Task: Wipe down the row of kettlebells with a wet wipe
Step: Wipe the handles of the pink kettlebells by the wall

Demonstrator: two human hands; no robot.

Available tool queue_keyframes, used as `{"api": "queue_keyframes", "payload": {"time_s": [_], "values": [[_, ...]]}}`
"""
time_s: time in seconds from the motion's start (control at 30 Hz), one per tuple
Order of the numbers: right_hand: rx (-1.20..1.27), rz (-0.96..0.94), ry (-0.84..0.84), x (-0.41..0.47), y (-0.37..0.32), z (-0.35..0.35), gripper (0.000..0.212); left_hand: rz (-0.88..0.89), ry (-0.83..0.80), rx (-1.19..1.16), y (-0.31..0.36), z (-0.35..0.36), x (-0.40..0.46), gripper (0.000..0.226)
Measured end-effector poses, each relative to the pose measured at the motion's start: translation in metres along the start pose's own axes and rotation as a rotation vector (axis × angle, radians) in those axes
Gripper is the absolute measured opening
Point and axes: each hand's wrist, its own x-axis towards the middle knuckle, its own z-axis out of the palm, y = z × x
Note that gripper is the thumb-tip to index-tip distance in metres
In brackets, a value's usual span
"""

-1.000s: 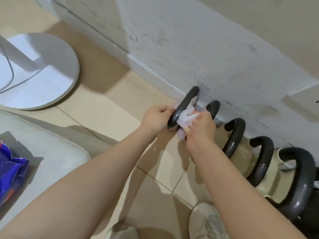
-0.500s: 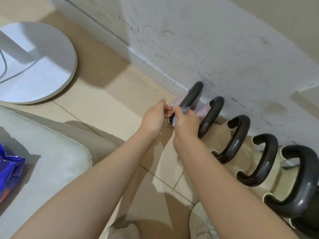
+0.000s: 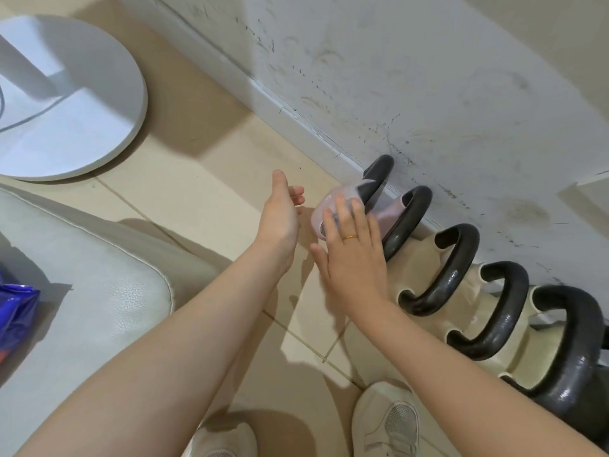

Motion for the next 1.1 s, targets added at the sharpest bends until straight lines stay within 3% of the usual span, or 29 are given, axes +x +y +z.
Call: {"api": "queue_keyframes", "payload": {"time_s": [0.1, 0.2, 0.3, 0.47, 0.63, 0.73, 0.83, 0.9, 0.97, 1.03, 1.1], "values": [[-0.264, -0.314, 0.039, 0.013, 0.018, -0.001, 0.052, 0.011, 0.052, 0.019, 0.0, -0.003, 0.0, 0.055], [-0.413, -0.445, 0.057, 0.033, 0.025, -0.007, 0.034, 0.012, 0.07, 0.007, 0.001, -0.005, 0.001, 0.055], [-0.556, -0.542, -0.011, 0.03, 0.023, -0.001, 0.038, 0.013, 0.066, -0.009, 0.001, -0.007, -0.001, 0.054], [-0.717, -0.782, 0.063, 0.04, 0.034, 0.001, 0.038, 0.025, 0.06, -0.013, -0.002, -0.01, -0.001, 0.052], [-0.841, -0.774, -0.04, 0.036, 0.025, 0.008, 0.022, 0.011, 0.057, -0.039, -0.006, -0.011, -0.003, 0.051], [-0.784, -0.806, -0.064, 0.05, 0.028, -0.006, 0.01, 0.012, 0.056, -0.036, -0.006, -0.01, -0.003, 0.051], [-0.635, -0.592, 0.016, 0.058, 0.035, -0.017, 0.042, 0.017, 0.053, -0.018, -0.008, -0.01, -0.001, 0.051], [-0.623, -0.546, 0.013, 0.052, 0.03, -0.013, 0.031, 0.012, 0.05, -0.007, -0.01, -0.008, -0.001, 0.05], [-0.668, -0.65, -0.063, 0.043, 0.026, -0.008, 0.022, -0.002, 0.032, 0.011, -0.011, -0.005, -0.003, 0.048], [-0.659, -0.68, -0.105, 0.045, 0.03, -0.012, 0.033, 0.002, 0.0, 0.057, -0.011, -0.004, -0.005, 0.041], [-0.518, -0.554, -0.089, 0.05, 0.04, -0.021, 0.049, 0.042, -0.024, 0.127, -0.014, -0.005, -0.005, 0.027]]}}
